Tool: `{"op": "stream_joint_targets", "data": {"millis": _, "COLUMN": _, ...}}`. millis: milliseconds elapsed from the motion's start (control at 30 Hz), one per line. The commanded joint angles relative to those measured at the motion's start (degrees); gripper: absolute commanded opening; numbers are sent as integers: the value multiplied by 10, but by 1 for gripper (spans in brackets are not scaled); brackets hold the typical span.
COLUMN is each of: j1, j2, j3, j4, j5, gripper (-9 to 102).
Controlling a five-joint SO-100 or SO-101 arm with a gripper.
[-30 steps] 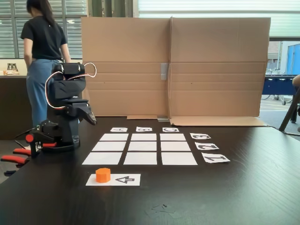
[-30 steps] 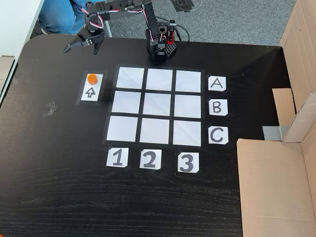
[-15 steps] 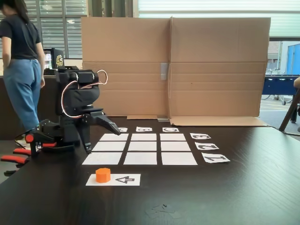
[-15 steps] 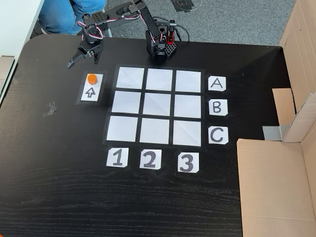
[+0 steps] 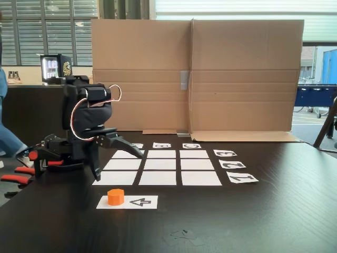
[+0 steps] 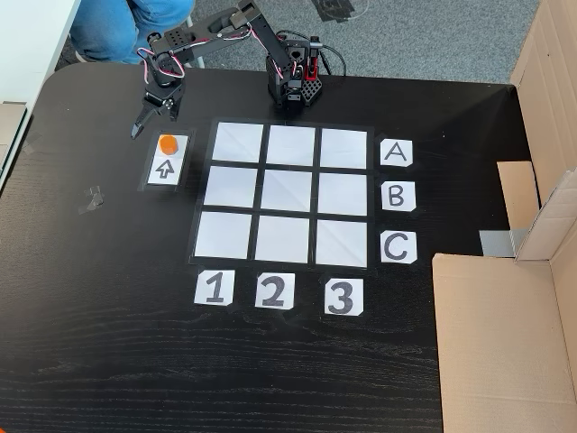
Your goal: Pick up the round, orange token and place it in the grid on square B2.
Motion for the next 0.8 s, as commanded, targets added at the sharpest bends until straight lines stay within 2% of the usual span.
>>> {"op": "stream_joint_targets", "data": {"millis": 0, "j1": 5, "j2": -10, "j3": -38, "j4": -5, "j5": -24, "gripper": 71}}
{"op": "stream_joint_targets", "data": {"millis": 767, "j1": -40, "j2": -85, "j3": -74, "j4": -13, "j5": -22, "gripper": 71}}
